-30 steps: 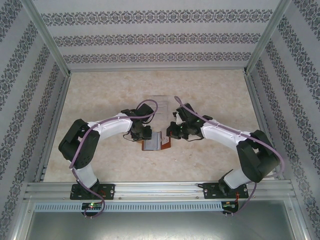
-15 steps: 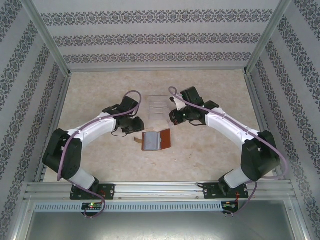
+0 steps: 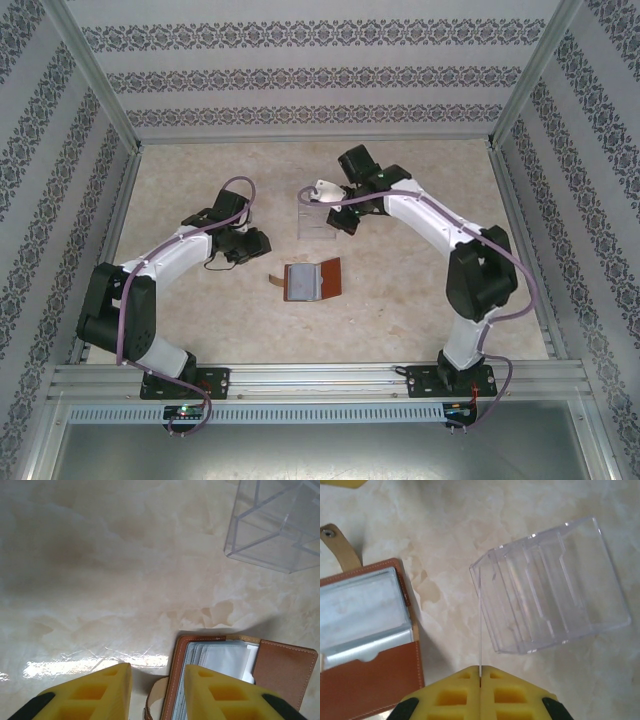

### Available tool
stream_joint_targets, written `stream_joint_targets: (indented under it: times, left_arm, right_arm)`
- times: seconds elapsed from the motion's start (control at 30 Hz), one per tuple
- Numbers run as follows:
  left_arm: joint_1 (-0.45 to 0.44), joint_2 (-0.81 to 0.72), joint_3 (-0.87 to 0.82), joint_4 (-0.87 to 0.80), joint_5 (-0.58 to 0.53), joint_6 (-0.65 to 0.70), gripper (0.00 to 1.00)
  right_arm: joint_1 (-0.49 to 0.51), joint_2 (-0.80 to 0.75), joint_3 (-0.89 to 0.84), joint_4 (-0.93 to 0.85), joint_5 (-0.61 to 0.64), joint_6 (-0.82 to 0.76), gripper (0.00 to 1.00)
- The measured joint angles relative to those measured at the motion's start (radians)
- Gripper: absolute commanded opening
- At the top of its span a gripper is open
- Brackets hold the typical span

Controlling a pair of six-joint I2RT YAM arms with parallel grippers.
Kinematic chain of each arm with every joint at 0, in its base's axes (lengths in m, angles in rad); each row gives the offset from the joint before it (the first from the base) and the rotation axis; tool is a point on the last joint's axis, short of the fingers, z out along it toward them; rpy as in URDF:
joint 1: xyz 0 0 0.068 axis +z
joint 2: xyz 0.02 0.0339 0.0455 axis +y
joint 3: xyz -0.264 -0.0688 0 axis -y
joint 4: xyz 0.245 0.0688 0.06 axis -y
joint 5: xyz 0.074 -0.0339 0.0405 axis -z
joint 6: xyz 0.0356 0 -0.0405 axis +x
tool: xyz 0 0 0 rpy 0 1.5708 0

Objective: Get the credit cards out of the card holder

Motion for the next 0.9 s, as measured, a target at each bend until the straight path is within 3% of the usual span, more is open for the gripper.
stream_joint_targets:
  times: [0.17,0.47,0.9]
  left_arm:
    - [0.021,0.0,-0.01,0.003,0.004,0.011,0.33]
    - [0.058,0.011,-0.01,0.003,0.003,0.013,0.33]
    - [0.077,0.034,-0.01,0.003,0.005,0.017,0.33]
  right_arm:
    - [0.0,0.14,0.205,-0.146,0.001,-0.137,0.0]
    - [0.0,0.367,0.532,-0.354,0.028,-0.238,0.0]
    - [0.016,0.525,0.711,-0.451,0.072,-0.249,0.0]
